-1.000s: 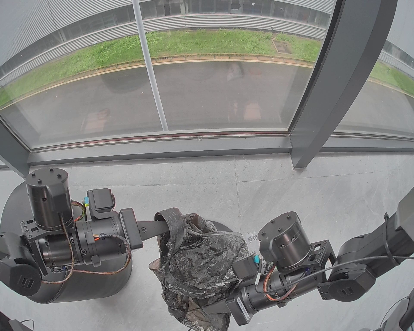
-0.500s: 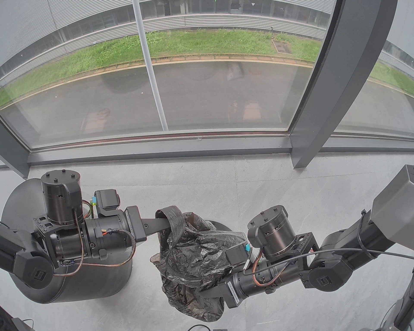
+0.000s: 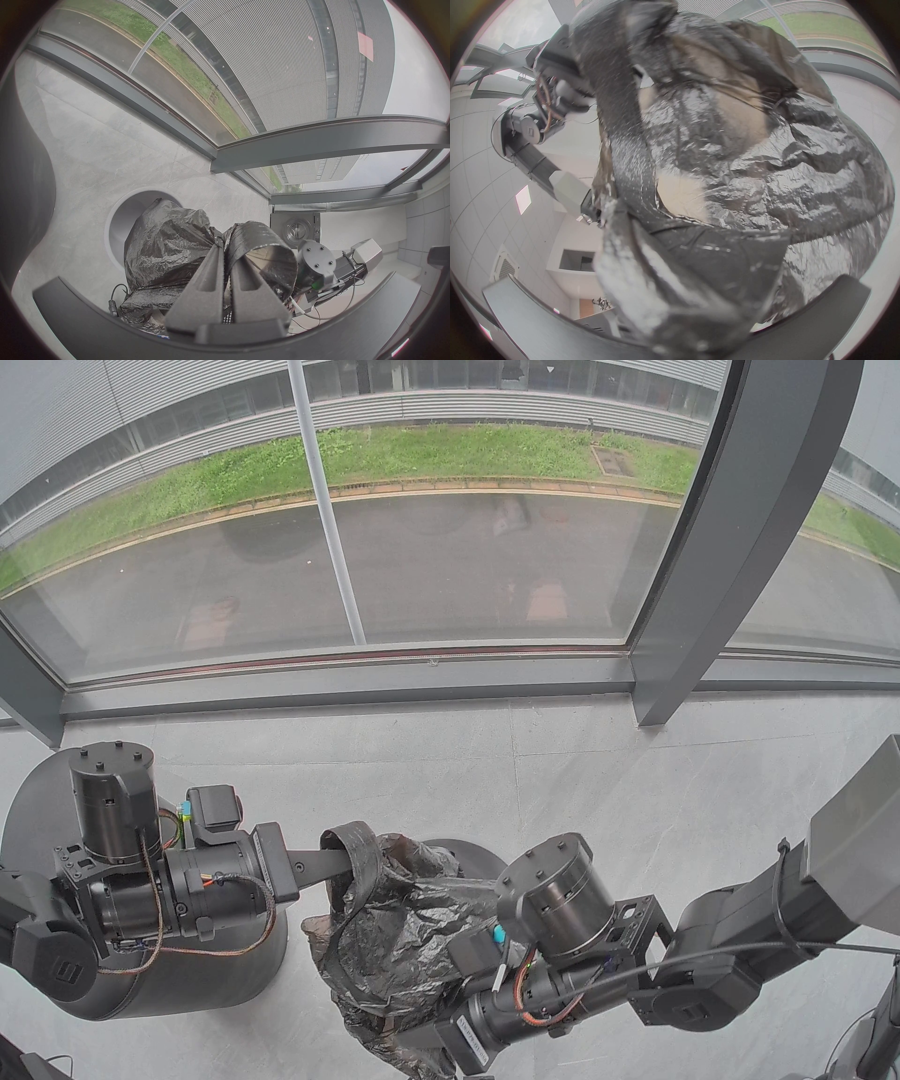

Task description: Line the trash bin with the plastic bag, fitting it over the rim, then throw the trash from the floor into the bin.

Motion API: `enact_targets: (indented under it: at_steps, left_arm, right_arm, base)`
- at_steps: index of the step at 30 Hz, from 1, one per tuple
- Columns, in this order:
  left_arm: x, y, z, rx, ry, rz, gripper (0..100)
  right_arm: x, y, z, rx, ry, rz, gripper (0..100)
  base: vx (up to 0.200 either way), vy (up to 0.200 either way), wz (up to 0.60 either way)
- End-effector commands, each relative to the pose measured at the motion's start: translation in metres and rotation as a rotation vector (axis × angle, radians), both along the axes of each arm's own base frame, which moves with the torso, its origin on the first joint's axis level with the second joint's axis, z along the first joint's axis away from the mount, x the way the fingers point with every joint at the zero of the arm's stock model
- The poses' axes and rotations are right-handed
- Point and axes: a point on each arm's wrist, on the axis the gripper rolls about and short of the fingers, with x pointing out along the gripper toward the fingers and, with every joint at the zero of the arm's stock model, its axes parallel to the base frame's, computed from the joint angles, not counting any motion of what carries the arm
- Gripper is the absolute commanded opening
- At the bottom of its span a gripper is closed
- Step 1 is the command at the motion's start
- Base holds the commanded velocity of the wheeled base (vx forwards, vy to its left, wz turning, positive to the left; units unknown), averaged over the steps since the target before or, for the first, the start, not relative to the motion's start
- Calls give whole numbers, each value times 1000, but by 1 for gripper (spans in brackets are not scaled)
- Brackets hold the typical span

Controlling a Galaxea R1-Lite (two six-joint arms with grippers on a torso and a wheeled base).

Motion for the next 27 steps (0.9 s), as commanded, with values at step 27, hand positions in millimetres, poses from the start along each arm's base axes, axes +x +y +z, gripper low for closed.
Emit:
enact_targets:
  at_steps: [27]
  left_arm:
    - [1,31,-15,30,64,124,0]
  right_arm:
    - [41,15,-23,-3,-36,-41,0]
  base:
    - [0,0,0]
